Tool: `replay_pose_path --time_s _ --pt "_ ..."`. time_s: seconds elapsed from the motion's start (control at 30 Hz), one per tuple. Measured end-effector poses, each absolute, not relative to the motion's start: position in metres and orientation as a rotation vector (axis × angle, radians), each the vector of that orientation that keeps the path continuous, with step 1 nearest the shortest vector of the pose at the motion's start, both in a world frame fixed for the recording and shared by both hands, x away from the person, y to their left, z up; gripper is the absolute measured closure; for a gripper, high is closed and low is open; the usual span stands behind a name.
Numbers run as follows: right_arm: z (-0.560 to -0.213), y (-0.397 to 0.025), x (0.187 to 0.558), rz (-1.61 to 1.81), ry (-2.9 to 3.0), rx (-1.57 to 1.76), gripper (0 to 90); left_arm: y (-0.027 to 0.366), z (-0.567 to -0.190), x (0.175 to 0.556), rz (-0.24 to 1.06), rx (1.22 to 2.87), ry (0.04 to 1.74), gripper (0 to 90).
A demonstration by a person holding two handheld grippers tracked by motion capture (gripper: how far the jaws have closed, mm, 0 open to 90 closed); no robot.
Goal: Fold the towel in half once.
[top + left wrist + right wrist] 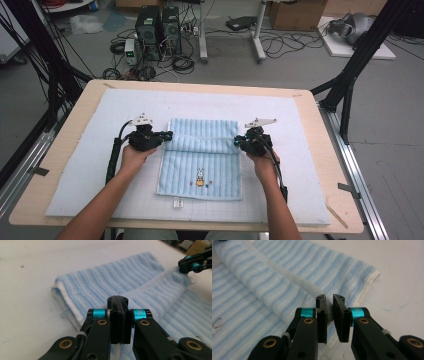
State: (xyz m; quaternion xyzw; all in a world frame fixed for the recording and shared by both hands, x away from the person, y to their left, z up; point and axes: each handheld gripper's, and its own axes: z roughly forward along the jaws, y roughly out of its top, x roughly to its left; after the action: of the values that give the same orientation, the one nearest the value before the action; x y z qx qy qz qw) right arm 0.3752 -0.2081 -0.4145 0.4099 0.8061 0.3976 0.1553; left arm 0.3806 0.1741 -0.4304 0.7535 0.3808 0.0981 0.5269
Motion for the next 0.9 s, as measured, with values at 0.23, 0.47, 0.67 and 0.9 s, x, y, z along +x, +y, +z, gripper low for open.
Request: replay_pose_path --time_s 0.23,0.47,0.67,0.9 --pt "-0.413 -0.215 0.349 1.213 2.278 1.157 82.2 0.179 -0.433 0.357 0.230 1.787 0.886 88.9" --pt "-0.416 -0.216 0.317 1.247 2.274 1.138 82.4 0.185 -0.439 0.331 0.215 1.781 0.868 88.9" --pt "-0.420 -0.216 0.294 1.265 2.272 1.115 82.6 0.191 -0.441 0.307 0.227 1.781 0.869 89.6" --pt "-0.423 -0.214 0.277 1.242 2.285 1.106 82.6 0.193 -0.441 0.291 0.278 1.788 0.885 89.7"
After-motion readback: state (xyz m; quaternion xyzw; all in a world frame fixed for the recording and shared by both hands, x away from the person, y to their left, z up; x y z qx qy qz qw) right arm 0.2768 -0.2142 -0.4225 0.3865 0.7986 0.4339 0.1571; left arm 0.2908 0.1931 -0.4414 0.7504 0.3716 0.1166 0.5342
